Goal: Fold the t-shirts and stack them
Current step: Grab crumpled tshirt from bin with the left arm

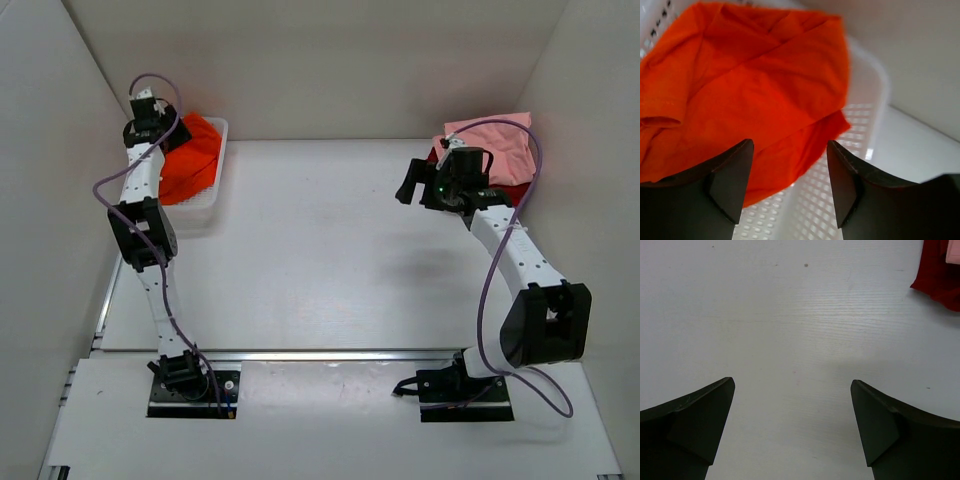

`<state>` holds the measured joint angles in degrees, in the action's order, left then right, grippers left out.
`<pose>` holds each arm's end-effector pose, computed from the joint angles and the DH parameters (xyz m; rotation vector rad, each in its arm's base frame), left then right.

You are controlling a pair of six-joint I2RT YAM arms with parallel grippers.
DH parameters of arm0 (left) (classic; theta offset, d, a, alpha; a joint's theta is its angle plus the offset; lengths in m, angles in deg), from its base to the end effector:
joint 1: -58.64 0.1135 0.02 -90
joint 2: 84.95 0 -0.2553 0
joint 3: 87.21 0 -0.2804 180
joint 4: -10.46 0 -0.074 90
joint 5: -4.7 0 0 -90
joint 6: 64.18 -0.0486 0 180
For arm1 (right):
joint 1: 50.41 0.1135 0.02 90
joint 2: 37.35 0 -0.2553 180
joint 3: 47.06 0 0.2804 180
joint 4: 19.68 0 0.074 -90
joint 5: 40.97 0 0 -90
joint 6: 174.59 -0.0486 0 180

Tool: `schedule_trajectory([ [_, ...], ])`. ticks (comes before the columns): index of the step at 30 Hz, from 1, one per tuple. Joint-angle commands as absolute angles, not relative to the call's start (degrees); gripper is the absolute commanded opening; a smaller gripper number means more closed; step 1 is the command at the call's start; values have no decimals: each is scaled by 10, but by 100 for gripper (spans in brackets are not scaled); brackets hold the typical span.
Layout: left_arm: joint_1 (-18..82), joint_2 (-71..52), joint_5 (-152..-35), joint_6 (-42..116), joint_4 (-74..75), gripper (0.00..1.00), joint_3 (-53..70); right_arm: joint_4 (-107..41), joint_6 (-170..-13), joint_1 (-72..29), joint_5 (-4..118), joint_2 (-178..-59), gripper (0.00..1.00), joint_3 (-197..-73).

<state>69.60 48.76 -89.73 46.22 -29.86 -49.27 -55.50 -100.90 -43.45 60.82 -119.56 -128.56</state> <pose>0.5679 0.1062 0.2739 -0.5321 2.0647 -0.1795 0.3596 0.0539 0.2906 0.0661 2.2289 0.4514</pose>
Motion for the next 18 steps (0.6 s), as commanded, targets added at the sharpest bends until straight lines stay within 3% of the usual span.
schedule_trajectory([
  [1, 695, 519, -871, 482, -316, 71, -505, -527, -1001, -452, 620, -1194, 100, -1307],
  [7, 698, 601, -865, 514, -326, 78, -544, -517, -1008, -462, 630, -1186, 99, -1294],
  [8, 701, 610, -865, 520, -325, 83, -546, -516, -1013, -468, 634, -1185, 99, -1292],
  [9, 701, 613, -863, 520, -320, 99, -542, -515, -1015, -474, 637, -1183, 99, -1287],
  [12, 702, 631, -863, 530, -327, 99, -547, -505, -1018, -481, 649, -1172, 99, -1274],
  [14, 705, 649, -893, 534, -320, 83, -540, -497, -1021, -482, 646, -1165, 99, -1268],
  [15, 708, 653, -899, 537, -325, 67, -543, -494, -1022, -484, 651, -1163, 100, -1268],
  [16, 720, 673, -946, 557, -330, 1, -552, -495, -1024, -486, 655, -1158, 99, -1267],
  [18, 719, 674, -963, 564, -329, 0, -554, -498, -1024, -487, 654, -1157, 100, -1266],
])
